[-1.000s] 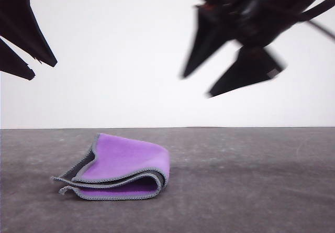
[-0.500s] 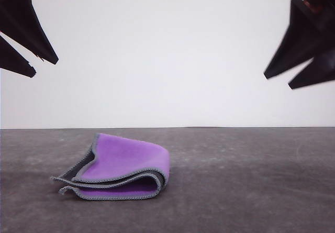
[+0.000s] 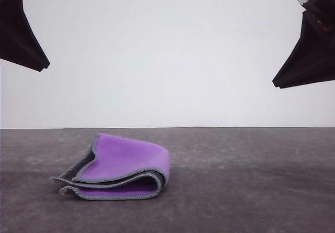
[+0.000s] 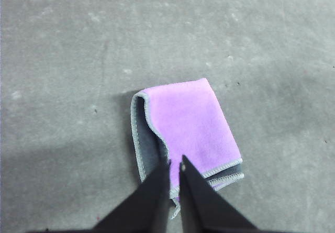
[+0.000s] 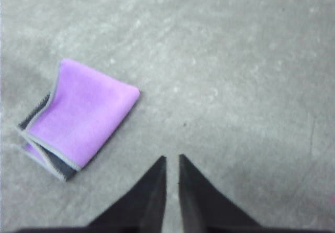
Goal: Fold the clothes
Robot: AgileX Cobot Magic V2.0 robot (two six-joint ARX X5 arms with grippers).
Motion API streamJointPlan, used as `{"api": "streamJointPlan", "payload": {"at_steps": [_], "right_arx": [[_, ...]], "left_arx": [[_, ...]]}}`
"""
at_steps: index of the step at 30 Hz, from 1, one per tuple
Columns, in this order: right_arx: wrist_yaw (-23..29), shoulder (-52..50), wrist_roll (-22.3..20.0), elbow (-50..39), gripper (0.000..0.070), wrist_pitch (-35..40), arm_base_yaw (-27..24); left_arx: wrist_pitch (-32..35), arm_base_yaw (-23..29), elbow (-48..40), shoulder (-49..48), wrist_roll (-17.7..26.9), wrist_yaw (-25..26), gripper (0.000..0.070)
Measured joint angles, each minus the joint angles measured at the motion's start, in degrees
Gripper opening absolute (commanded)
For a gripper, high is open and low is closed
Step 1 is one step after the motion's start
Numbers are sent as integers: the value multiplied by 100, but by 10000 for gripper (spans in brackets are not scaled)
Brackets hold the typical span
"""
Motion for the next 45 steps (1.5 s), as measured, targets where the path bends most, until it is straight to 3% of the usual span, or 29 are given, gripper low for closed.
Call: {"api": "streamJointPlan", "payload": {"at_steps": [13,16,21,26,36,45], "right_arx": [[0,0,1,0,14,99,0],[0,0,1,0,14,100,0],[0,0,0,0,14,98,0],[0,0,0,0,14,100,0],[0,0,0,0,14,100,0],[0,-2,0,0,14,102,0]], "left_arx": [[45,11,0,1,4,-1,0],[150,144,-57,-17,263,-1,0],[992,636,-913,-450,1051,-4,0],[1825,1447,-2074,-1581,1418,-46,0],[1882,2715,-3404,-3922,1969,-200,0],[1673,3082,-3580,-4653,1997,-589,0]]}}
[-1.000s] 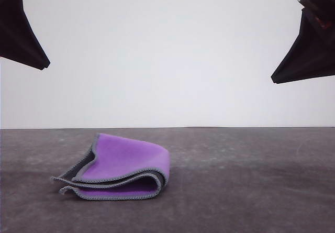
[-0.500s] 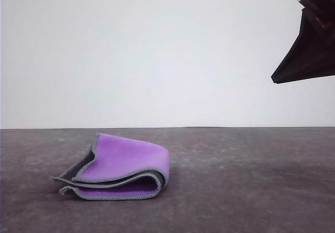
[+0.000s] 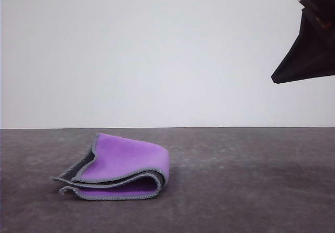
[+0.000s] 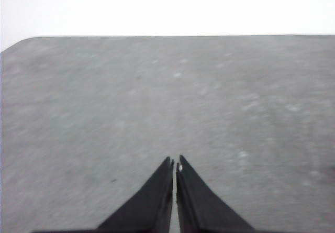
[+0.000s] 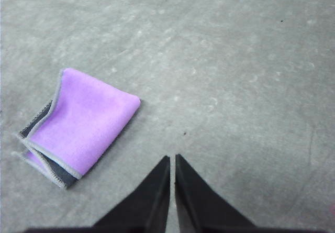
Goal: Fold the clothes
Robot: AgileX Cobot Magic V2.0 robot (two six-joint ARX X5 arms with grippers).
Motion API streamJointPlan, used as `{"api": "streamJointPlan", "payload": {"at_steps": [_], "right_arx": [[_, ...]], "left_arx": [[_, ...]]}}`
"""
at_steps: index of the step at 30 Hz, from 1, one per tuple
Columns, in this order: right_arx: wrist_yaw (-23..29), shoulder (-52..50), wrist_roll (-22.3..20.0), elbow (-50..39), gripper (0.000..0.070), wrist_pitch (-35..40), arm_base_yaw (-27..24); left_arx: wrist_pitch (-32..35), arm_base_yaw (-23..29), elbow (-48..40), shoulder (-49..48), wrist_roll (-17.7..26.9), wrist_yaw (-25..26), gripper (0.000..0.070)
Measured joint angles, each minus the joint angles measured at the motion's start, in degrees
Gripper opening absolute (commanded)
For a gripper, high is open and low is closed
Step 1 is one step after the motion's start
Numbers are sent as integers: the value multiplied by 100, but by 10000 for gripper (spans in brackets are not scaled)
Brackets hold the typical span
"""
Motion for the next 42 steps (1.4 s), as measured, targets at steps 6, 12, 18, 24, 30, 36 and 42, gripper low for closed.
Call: {"api": "streamJointPlan", "payload": {"at_steps": [6,12,18,24,30,36,42], "right_arx": [[0,0,0,0,14,17,0],[0,0,0,0,14,97,0],[0,0,2,0,14,259,0],[0,0,0,0,14,289,0],[16,-19,-144,0,15,274,0],[571,-613,-1011,-91,15,-54,-190],[1417,-1663,-1090,-966,14,-94,-908]], "left_arx": [[11,26,0,-2,-33,-218,0],[15,26,0,-2,-47,-220,0],[17,26,0,-2,-48,-220,0],[17,26,0,-2,-48,-219,0],[17,26,0,0,-46,-220,0],[17,26,0,-2,-48,-220,0],[17,26,0,0,-48,-220,0]]}}
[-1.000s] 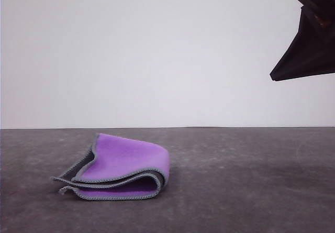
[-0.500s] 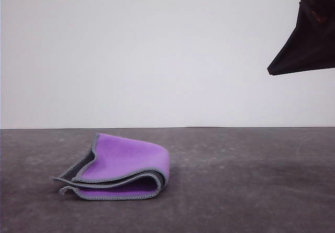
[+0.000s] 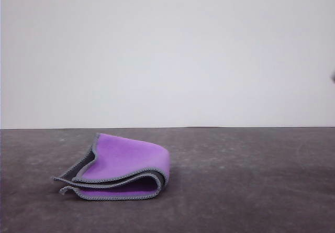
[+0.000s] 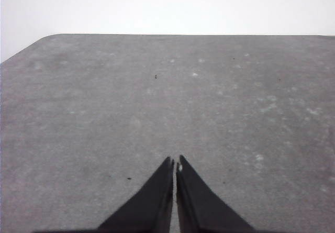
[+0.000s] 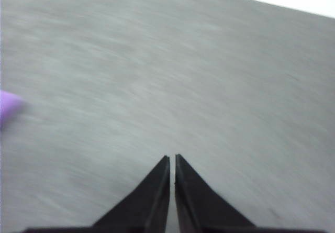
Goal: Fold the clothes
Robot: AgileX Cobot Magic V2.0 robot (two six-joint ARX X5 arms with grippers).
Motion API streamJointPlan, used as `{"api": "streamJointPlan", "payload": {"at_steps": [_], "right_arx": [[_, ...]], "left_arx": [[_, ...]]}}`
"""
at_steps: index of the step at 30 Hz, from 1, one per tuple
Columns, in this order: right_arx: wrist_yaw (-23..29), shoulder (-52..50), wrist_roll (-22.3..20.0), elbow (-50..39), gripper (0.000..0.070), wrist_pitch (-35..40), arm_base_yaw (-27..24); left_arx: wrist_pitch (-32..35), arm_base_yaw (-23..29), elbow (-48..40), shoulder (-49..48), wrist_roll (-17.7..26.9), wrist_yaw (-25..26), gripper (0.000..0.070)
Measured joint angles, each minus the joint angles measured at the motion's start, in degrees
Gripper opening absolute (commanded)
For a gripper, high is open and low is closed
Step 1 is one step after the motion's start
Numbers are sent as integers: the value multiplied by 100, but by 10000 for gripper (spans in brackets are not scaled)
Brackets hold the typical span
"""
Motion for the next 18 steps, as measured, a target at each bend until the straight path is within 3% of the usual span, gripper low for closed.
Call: {"api": "streamJointPlan", "payload": {"at_steps": [4,12,18], "right_arx": [[417,-877,58,-575,15,-11,-421],[489,-2589,198,-1428,15,-18,-1108],[516,-2972,211,-1450,15,-51,-1352]], "left_arx": [[0,0,0,0,0,0,0],[0,0,0,0,0,0,0],[0,0,0,0,0,0,0]]}}
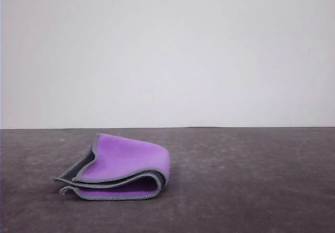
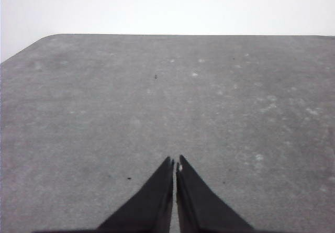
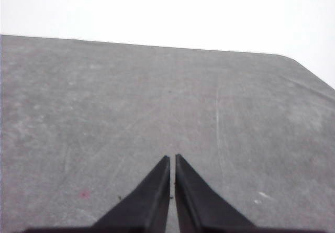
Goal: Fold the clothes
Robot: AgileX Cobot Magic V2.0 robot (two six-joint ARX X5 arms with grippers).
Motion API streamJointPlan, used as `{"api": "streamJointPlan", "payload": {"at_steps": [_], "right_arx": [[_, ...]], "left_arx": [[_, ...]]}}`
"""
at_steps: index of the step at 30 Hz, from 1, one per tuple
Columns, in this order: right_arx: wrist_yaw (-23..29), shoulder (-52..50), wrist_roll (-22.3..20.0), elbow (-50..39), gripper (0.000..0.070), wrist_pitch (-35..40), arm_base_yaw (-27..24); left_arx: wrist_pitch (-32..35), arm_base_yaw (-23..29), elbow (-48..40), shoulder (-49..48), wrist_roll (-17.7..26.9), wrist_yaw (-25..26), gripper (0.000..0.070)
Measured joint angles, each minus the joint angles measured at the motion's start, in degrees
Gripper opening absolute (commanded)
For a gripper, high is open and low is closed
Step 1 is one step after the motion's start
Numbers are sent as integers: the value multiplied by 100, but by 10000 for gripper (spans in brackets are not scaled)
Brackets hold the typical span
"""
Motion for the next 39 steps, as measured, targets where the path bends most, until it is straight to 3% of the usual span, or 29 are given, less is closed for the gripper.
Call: {"api": "streamJointPlan", "payload": {"at_steps": [39], "right_arx": [[13,0,2,0,15,34,-54]], "left_arx": [[2,0,0,0,0,0,0]]}}
